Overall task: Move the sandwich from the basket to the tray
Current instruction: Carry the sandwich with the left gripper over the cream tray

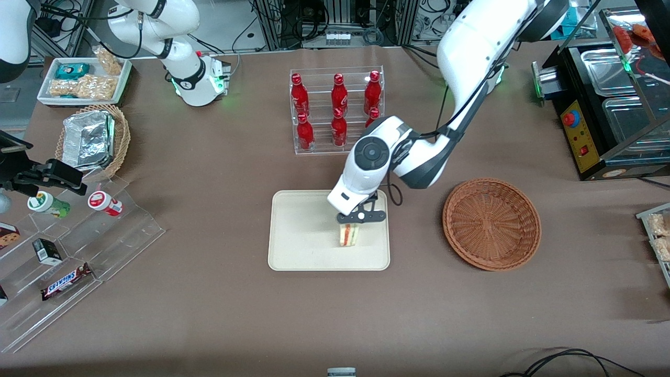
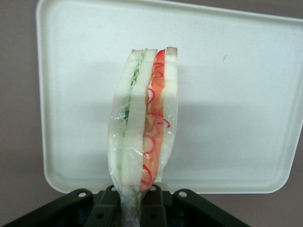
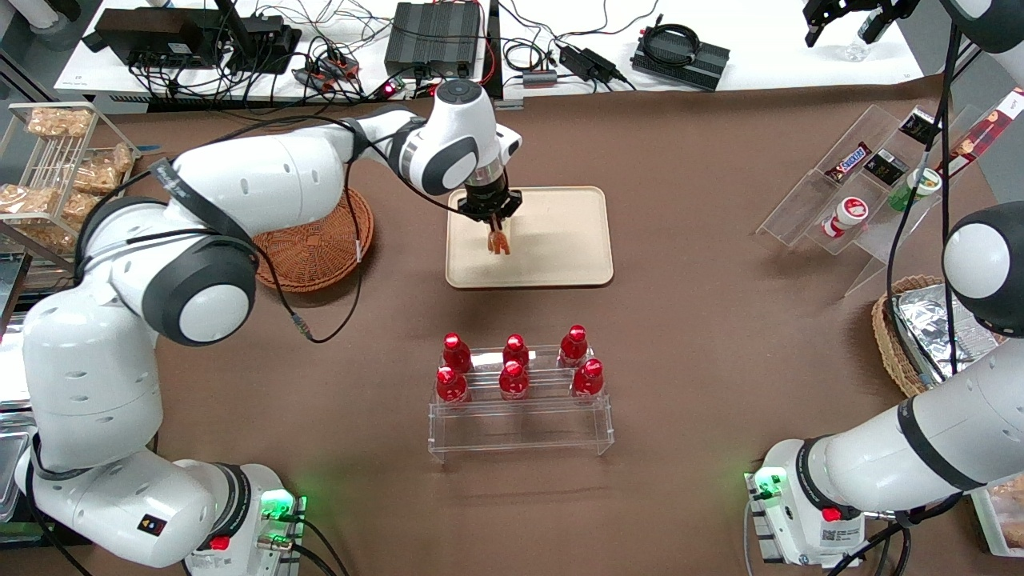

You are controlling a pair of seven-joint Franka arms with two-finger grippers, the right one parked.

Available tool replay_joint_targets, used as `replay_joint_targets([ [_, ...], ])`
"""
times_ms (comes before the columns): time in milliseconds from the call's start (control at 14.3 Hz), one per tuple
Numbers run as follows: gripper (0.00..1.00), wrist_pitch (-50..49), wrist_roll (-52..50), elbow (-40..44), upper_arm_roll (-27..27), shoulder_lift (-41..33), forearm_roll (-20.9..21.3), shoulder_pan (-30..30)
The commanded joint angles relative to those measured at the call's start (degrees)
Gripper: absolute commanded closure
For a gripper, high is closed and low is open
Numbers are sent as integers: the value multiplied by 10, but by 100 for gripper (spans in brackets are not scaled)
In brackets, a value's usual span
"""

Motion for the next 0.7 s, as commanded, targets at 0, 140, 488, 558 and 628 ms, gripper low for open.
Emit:
replay_joint_targets([
  [0, 88, -13, -13, 50, 8, 34, 19, -19],
  [140, 82, -11, -50, 79, 9, 72, 26, -41],
  [488, 33, -9, -78, 104, 9, 94, 59, -43],
  [558, 5, -13, -78, 115, 9, 94, 59, -43],
  [628, 0, -19, -78, 124, 10, 92, 59, -43],
])
